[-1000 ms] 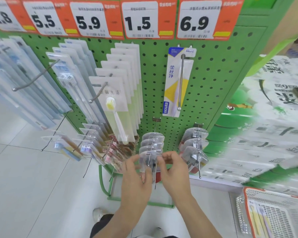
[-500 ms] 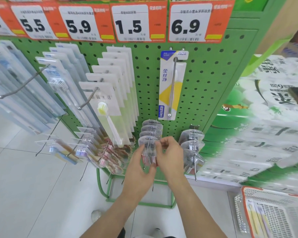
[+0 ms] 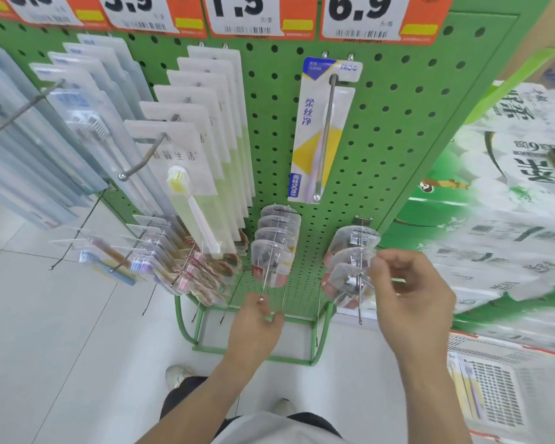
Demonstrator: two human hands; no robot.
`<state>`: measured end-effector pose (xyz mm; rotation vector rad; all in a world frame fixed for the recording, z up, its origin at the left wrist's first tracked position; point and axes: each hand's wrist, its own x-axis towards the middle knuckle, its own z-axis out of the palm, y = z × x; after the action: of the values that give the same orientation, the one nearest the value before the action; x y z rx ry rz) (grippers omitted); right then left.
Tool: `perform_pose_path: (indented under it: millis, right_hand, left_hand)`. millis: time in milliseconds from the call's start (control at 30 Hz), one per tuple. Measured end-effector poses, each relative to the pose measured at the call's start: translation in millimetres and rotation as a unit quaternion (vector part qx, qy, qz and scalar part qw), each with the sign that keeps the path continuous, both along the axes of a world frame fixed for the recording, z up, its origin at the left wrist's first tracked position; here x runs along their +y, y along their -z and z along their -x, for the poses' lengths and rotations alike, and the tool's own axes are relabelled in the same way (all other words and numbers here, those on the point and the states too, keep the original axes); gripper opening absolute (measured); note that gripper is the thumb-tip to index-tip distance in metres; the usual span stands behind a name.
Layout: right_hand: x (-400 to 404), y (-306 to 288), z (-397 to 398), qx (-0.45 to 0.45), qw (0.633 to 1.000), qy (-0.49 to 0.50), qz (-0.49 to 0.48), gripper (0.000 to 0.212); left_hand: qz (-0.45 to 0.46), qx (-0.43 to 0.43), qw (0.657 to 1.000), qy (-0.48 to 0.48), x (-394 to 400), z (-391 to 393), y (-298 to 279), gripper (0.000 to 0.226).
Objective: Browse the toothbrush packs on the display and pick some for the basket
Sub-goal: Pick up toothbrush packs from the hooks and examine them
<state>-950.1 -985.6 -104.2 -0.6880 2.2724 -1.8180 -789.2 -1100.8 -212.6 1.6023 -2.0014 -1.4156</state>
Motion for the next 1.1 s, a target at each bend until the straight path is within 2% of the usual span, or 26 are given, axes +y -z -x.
perform_pose_path:
  millis: [100, 233, 367, 533, 633, 700, 833, 967, 1100]
  right_hand:
    - [11, 24, 17, 0.0, 0.997, 0.0, -0.073, 0.019]
    - [17, 63, 28, -0.038, 0.986, -0.046, -0.153, 0.023]
    - [8, 83, 21, -0.036, 0.989, -0.058, -0.133, 0.014]
    - [8, 90, 18, -0.045, 0.993, -0.058, -0.096, 0.017]
    - [16, 87, 18, -0.041, 0.992, -0.062, -0.098, 0.017]
    - [22, 81, 17, -0.029, 0.993, -0.063, -0.095, 0.024]
    - [35, 71, 13, -0.004, 0.991, -0.069, -0.115, 0.036]
    - [48, 62, 7, 0.052, 0.982, -0.126, -0.13, 0.042]
    - [58, 64, -2, 0.086, 0.968, -0.164, -0.168, 0.028]
  left_hand:
    - [-0.081, 0.004, 0.995, 0.057, 11, 4, 7, 0.003]
    - [-0.082, 0.026, 0.99, 0.108, 22, 12, 8, 0.004]
    - [-0.067, 0.03, 0.983, 0.168, 26, 16, 8, 0.005]
    - [-0.05, 0.036, 0.978, 0.198, 31, 14, 1, 0.014]
    - [-0.035, 0.04, 0.977, 0.207, 32, 12, -6, 0.012]
    - [-0.029, 0.047, 0.977, 0.206, 33, 11, -11, 0.01]
    - [-0.028, 0.057, 0.976, 0.206, 35, 10, -17, 0.008]
    - [-0.018, 0.075, 0.976, 0.201, 40, 10, -24, 0.008]
    - [0.018, 0.078, 0.975, 0.208, 48, 10, -27, 0.016]
